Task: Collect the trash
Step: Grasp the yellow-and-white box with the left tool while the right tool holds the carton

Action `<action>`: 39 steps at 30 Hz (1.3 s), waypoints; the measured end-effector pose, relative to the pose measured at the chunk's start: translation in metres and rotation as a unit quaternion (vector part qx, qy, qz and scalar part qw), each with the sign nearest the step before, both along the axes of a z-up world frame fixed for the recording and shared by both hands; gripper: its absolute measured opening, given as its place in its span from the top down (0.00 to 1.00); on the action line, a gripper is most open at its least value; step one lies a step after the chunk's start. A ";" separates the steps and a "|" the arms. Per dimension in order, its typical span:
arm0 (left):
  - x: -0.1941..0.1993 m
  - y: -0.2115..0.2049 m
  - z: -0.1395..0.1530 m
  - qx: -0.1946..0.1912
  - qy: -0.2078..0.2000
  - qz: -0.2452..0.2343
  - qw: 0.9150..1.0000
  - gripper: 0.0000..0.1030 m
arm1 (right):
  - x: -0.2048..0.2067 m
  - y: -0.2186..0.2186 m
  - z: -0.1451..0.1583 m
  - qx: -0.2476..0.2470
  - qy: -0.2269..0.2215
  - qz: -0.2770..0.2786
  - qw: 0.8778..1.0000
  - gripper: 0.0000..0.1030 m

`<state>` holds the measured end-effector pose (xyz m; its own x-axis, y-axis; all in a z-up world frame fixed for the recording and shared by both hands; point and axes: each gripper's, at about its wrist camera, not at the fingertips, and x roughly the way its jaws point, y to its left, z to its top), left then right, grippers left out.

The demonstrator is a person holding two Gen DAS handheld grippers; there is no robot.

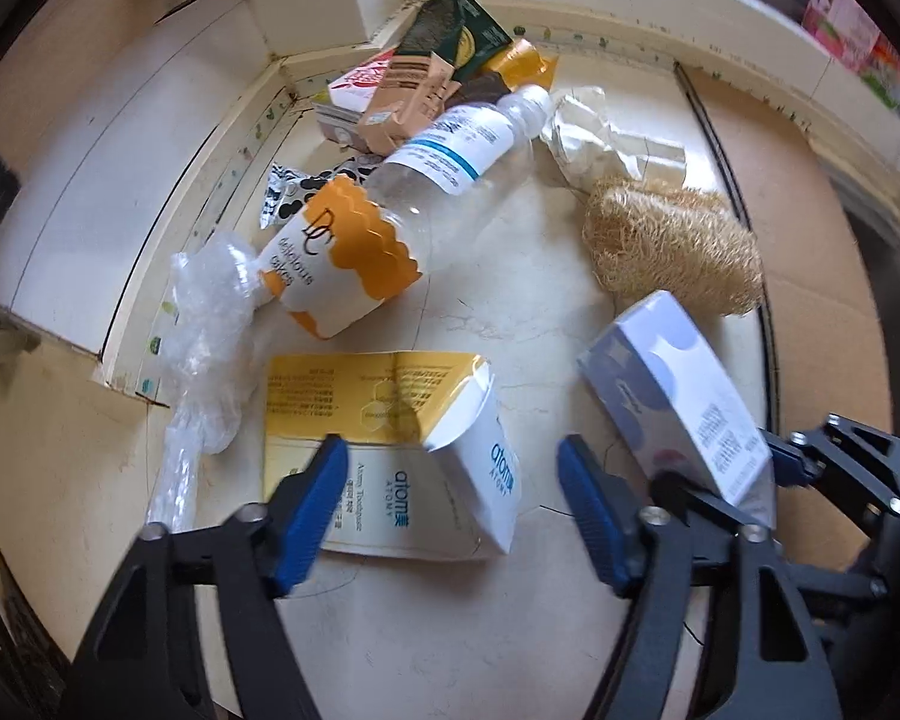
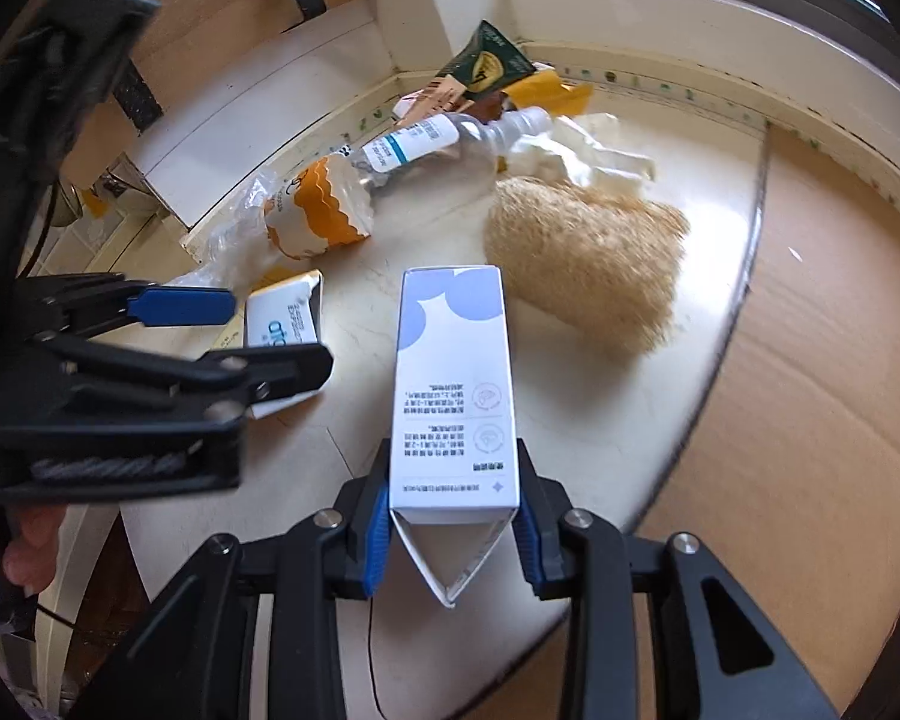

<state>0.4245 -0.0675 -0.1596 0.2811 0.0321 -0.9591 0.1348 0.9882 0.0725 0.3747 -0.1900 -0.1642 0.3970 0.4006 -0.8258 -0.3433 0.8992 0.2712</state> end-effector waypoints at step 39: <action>-0.140 0.006 0.137 -0.050 -0.119 -0.045 0.991 0.69 | -0.097 -0.011 0.088 0.032 -0.057 -0.028 0.997 0.67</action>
<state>0.2849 -0.0613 -0.0229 0.4973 -0.0957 -0.8623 0.2139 0.9767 0.0150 0.2779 -0.2005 -0.0757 0.5095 0.4261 -0.7476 -0.3251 0.8997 0.2912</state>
